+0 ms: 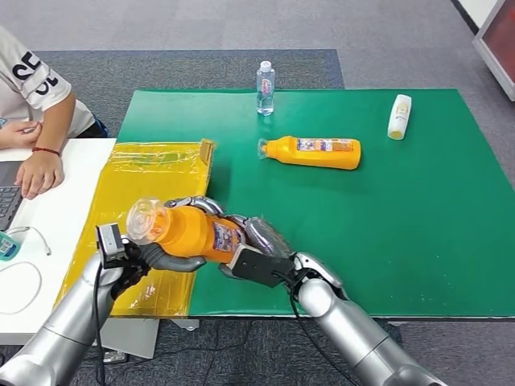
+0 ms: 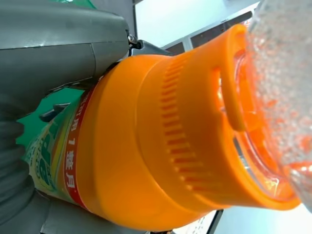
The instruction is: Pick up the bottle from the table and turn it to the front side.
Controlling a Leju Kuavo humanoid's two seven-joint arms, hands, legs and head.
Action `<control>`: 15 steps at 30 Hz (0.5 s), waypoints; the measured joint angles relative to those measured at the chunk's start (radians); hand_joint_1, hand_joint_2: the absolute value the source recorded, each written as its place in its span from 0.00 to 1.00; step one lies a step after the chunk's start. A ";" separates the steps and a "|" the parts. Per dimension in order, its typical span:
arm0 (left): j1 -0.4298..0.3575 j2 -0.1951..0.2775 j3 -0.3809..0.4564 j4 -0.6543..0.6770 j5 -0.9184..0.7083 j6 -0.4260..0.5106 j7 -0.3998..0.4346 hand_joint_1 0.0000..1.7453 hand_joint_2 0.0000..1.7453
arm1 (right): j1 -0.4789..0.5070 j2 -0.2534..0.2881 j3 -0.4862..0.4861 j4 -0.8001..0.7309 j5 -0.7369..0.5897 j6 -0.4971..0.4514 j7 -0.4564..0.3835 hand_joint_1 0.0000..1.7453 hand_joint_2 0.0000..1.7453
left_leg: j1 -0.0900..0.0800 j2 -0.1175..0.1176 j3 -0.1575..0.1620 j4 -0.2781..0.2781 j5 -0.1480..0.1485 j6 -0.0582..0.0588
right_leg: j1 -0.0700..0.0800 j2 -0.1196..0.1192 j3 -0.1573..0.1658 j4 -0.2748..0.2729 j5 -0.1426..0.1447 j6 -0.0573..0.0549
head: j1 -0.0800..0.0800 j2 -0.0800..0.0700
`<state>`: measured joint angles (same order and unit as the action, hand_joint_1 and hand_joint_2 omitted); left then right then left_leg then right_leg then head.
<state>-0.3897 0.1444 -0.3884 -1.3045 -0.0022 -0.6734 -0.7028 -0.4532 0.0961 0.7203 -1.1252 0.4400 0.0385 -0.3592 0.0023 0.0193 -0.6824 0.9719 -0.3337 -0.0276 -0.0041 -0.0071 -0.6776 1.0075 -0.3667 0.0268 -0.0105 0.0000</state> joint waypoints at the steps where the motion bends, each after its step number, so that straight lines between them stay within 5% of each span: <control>1: 0.001 0.002 0.000 0.000 -0.001 0.001 0.000 1.00 1.00 | 0.006 0.000 -0.002 -0.007 0.007 -0.005 0.002 1.00 1.00 | 0.000 0.000 0.000 0.000 0.000 0.000 | 0.000 0.000 0.000 0.000 0.000 0.000 | 0.000 0.000; 6: 0.003 0.004 -0.003 -0.004 0.001 0.002 -0.002 1.00 1.00 | 0.029 0.000 -0.012 -0.039 0.031 -0.018 0.009 1.00 1.00 | 0.000 0.000 0.000 0.000 0.000 0.000 | 0.000 0.000 0.000 0.000 0.000 0.000 | 0.000 0.000; 8: 0.003 0.005 -0.004 -0.006 0.002 0.002 -0.003 1.00 1.00 | 0.034 0.000 -0.016 -0.047 0.035 -0.021 0.011 0.71 1.00 | 0.000 0.000 0.000 0.000 0.000 0.000 | 0.000 0.000 0.000 0.000 0.000 0.000 | 0.000 0.000; 10: 0.004 0.005 -0.006 -0.007 0.002 0.004 -0.004 1.00 1.00 | 0.039 0.000 -0.019 -0.053 0.039 -0.023 0.013 0.22 1.00 | 0.000 0.000 0.000 0.000 0.000 0.000 | 0.000 0.000 0.000 0.000 0.000 0.000 | 0.000 0.000; 11: 0.005 0.005 -0.007 -0.008 0.002 0.005 -0.004 1.00 1.00 | 0.041 0.000 -0.021 -0.054 0.040 -0.024 0.013 0.09 1.00 | 0.000 0.000 0.000 0.000 0.000 0.000 | 0.000 0.000 0.000 0.000 0.000 0.000 | 0.000 0.000; 12: 0.006 0.006 -0.008 -0.008 0.002 0.007 -0.003 1.00 1.00 | 0.042 0.000 -0.024 -0.056 0.041 -0.027 0.014 0.01 1.00 | 0.000 0.000 0.000 0.000 0.000 0.000 | 0.000 0.000 0.000 0.000 0.001 0.000 | 0.000 0.000; 15: 0.014 0.010 -0.009 -0.008 -0.002 0.013 0.000 1.00 1.00 | 0.043 0.001 -0.038 -0.062 0.028 -0.028 0.012 0.00 1.00 | 0.000 0.000 0.000 0.000 0.001 0.000 | 0.000 0.000 0.000 0.000 0.001 0.000 | 0.000 0.000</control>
<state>-0.3756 0.1547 -0.3977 -1.3122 -0.0047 -0.6602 -0.7032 -0.4103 0.0967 0.6825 -1.1872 0.4680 0.0100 -0.3472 0.0023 0.0193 -0.6827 0.9719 -0.3331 -0.0274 -0.0041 -0.0070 -0.6780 1.0075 -0.3659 0.0268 -0.0105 0.0000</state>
